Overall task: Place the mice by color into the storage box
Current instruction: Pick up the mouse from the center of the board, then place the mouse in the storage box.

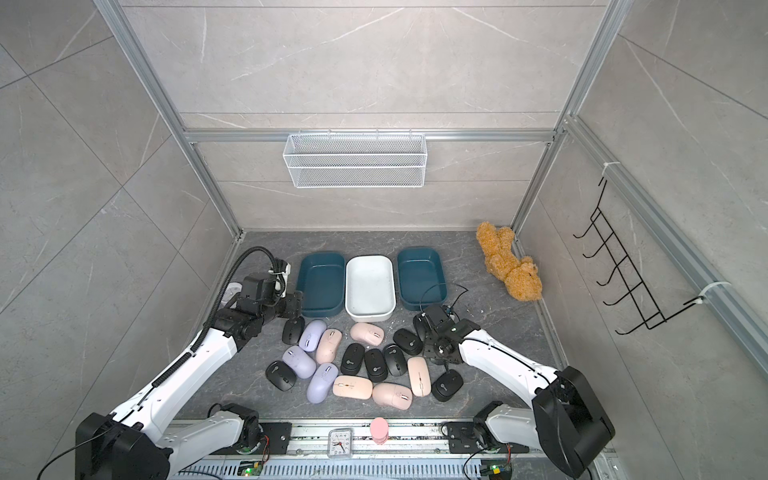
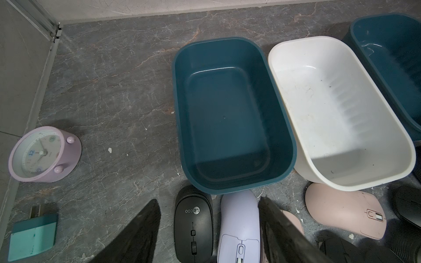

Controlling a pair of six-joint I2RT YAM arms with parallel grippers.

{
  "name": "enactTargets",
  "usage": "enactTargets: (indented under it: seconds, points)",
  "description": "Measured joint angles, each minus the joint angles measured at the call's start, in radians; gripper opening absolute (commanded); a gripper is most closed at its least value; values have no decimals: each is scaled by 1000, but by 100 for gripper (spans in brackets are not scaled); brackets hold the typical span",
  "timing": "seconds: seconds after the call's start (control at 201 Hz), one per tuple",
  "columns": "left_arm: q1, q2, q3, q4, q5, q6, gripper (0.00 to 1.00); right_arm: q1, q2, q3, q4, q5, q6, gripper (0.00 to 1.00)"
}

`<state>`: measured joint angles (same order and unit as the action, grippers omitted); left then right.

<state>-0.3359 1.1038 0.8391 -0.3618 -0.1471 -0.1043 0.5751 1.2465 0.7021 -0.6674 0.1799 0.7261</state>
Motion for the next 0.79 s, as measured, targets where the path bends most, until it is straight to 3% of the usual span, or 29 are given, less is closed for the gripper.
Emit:
enactTargets:
  seconds: [0.374, 0.653, 0.792]
  points:
    - [0, 0, 13, -9, -24, -29, 70, 0, -66, 98, -22, 7, -32, 47]
    - [0, 79, 176, 6, -8, -44, 69, 0, -26, 244, -1, 7, -135, 47]
    - [0, 124, 192, 26, -8, -43, 69, 0, 42, 325, 29, 6, -200, 47]
